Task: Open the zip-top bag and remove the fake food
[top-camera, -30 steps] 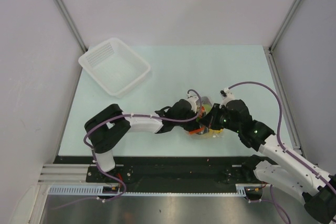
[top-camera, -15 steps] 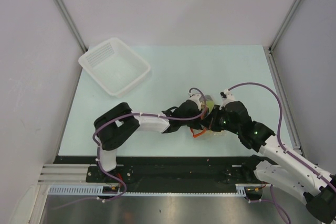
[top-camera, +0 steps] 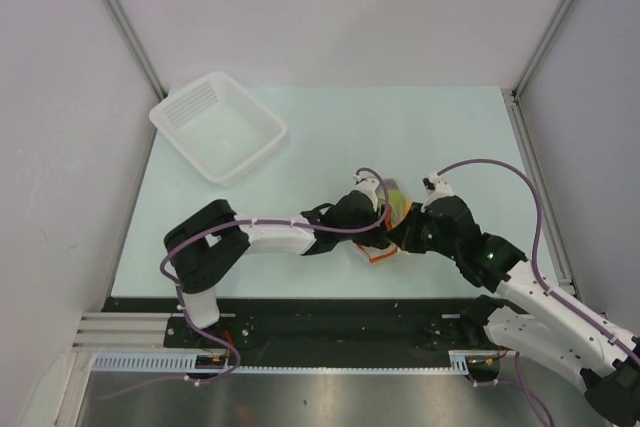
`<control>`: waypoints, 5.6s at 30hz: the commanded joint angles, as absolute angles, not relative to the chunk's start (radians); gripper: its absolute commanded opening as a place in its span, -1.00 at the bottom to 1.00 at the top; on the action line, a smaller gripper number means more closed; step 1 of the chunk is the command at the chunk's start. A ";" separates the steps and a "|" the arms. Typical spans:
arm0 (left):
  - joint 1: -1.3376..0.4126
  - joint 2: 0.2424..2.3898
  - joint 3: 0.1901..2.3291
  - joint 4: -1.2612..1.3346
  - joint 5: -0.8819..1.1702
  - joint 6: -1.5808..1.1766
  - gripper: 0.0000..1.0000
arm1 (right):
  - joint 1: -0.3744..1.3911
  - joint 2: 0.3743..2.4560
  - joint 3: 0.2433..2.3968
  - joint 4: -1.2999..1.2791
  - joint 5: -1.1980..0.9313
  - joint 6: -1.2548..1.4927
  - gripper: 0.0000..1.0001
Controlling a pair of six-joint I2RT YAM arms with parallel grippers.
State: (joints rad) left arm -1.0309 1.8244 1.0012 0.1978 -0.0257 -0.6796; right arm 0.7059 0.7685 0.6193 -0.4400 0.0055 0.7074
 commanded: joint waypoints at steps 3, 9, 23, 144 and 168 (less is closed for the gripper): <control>-1.023 1.652 0.957 0.109 -0.055 -0.513 -1.00 | 0.706 0.693 0.673 -0.543 0.195 0.663 -1.00; -1.023 1.579 0.983 0.103 0.090 -0.425 -1.00 | 0.709 0.706 0.643 -0.519 0.190 0.588 -1.00; -0.976 1.318 1.043 -0.021 0.189 -0.371 -1.00 | 0.716 0.700 0.615 -0.505 0.224 0.575 -1.00; -1.008 1.839 1.163 -0.060 -0.169 -0.529 -0.53 | 0.758 0.735 0.703 -0.456 0.138 0.638 -1.00; -1.028 1.993 1.219 -0.138 -0.262 -0.541 -0.06 | 0.756 0.750 0.673 -0.428 0.132 0.641 -1.00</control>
State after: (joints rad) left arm -1.0290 1.9438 1.1893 -0.0952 -0.2562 -0.5247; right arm 0.7509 0.7547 0.6685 -0.4519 0.1158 0.6361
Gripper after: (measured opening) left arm 0.534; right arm 0.010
